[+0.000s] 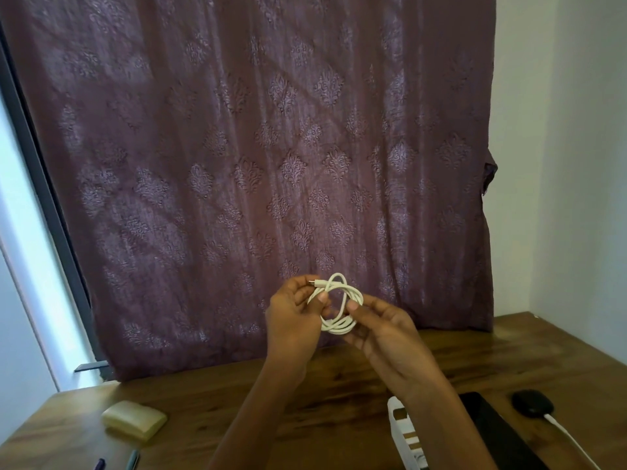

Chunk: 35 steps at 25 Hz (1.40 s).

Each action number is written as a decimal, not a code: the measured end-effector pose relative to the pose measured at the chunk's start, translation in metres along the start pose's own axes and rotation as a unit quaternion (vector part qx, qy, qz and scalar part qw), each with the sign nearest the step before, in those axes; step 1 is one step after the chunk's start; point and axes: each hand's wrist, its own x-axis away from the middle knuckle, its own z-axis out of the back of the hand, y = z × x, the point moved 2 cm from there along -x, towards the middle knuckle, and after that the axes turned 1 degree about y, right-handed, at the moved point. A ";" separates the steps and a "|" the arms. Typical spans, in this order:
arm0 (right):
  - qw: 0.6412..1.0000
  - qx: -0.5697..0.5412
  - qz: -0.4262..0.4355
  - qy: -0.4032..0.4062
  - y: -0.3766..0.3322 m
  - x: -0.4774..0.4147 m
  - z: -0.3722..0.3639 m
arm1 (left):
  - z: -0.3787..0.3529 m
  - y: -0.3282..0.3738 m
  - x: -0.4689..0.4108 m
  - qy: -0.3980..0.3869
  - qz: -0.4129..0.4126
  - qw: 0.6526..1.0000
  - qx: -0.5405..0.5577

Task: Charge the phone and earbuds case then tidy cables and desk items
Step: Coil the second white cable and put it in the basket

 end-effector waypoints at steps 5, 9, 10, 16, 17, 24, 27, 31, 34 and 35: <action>0.994 -0.095 0.002 0.060 -0.002 0.000 -0.001 | -0.005 -0.001 0.003 -0.002 -0.033 0.999 -0.028; 0.987 -0.145 -0.018 0.060 -0.001 -0.007 0.004 | -0.008 -0.003 0.007 0.003 -0.088 0.993 -0.077; 0.986 -0.159 -0.023 0.045 0.000 -0.009 0.004 | -0.008 -0.003 0.008 -0.001 -0.114 0.988 -0.101; 0.974 -0.226 -0.028 -0.019 0.001 -0.012 0.012 | -0.013 -0.001 0.021 0.023 -0.170 0.976 -0.137; 0.972 -0.233 -0.024 -0.027 0.002 -0.012 0.013 | -0.015 -0.001 0.023 0.034 -0.159 0.979 -0.124; 0.963 0.095 0.182 0.173 0.005 0.001 0.000 | -0.010 -0.006 0.017 0.153 -0.110 0.980 -0.064; 0.916 0.249 0.232 0.210 0.011 0.011 -0.003 | -0.011 -0.006 0.021 0.149 -0.108 0.982 -0.050; 0.943 0.205 0.178 0.191 0.017 0.011 -0.002 | -0.011 -0.010 0.024 0.126 -0.105 0.985 -0.048; 0.967 0.139 0.123 0.174 0.014 0.011 0.001 | -0.009 -0.009 0.025 0.102 -0.124 0.984 -0.074; 0.969 0.137 0.117 0.169 0.013 0.011 0.003 | -0.008 -0.008 0.025 0.094 -0.130 0.984 -0.079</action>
